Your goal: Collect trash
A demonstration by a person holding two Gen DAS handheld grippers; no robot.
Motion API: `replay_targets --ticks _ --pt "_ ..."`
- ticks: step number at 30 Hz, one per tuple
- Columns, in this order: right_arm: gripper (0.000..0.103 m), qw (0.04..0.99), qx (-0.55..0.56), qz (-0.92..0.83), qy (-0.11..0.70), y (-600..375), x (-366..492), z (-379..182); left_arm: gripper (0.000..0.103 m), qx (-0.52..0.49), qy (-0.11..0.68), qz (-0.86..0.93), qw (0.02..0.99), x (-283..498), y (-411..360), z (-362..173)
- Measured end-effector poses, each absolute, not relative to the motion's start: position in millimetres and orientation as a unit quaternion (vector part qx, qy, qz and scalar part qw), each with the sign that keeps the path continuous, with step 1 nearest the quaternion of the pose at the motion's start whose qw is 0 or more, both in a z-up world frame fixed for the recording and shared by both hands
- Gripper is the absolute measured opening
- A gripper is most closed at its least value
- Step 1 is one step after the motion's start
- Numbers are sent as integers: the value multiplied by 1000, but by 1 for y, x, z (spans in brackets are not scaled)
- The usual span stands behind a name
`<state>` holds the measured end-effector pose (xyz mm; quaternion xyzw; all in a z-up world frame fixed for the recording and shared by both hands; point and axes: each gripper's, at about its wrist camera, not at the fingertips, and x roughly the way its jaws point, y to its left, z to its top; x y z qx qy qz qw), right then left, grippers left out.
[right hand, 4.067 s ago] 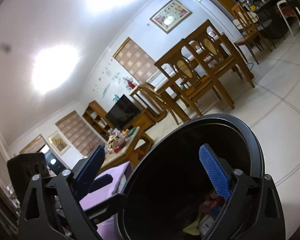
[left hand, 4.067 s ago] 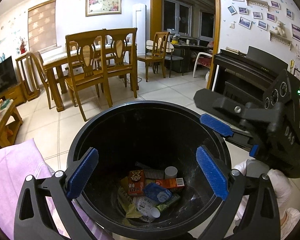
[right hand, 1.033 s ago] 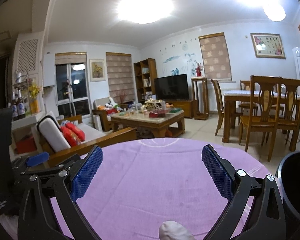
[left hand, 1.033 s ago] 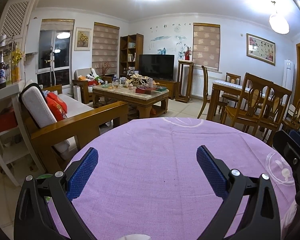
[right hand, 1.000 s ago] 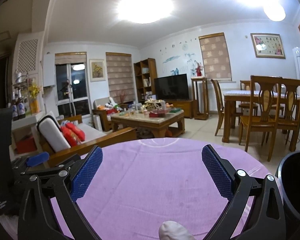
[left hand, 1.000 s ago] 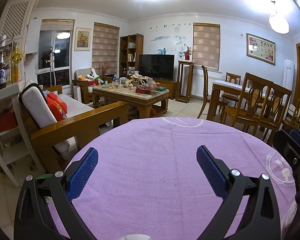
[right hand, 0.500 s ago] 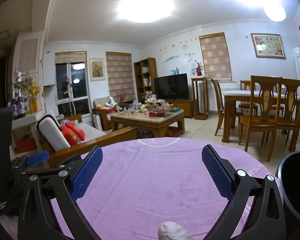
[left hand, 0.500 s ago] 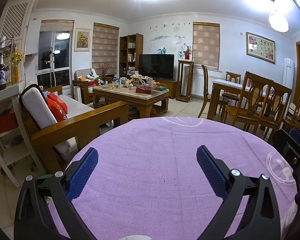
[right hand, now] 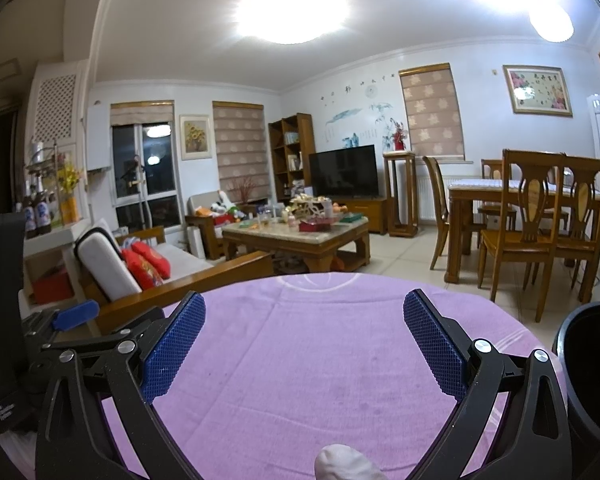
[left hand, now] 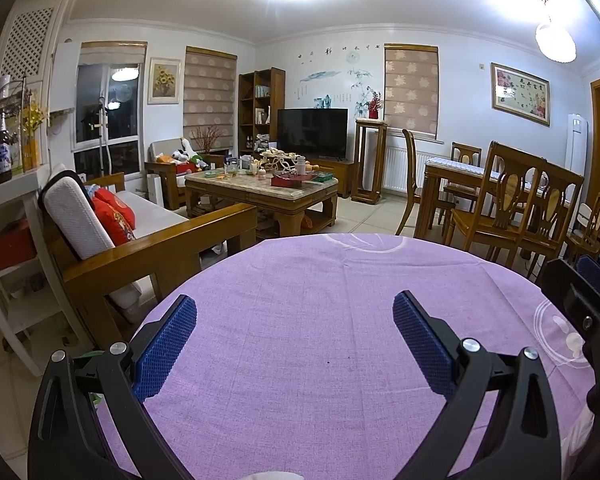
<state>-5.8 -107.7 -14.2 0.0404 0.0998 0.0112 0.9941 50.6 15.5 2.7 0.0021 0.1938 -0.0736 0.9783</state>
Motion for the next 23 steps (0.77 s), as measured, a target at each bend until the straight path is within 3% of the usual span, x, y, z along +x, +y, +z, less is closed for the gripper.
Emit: replay_targets --ticks 23 --pt "98 994 40 13 101 -107 -5 -13 98 0 197 -81 977 54 20 0"
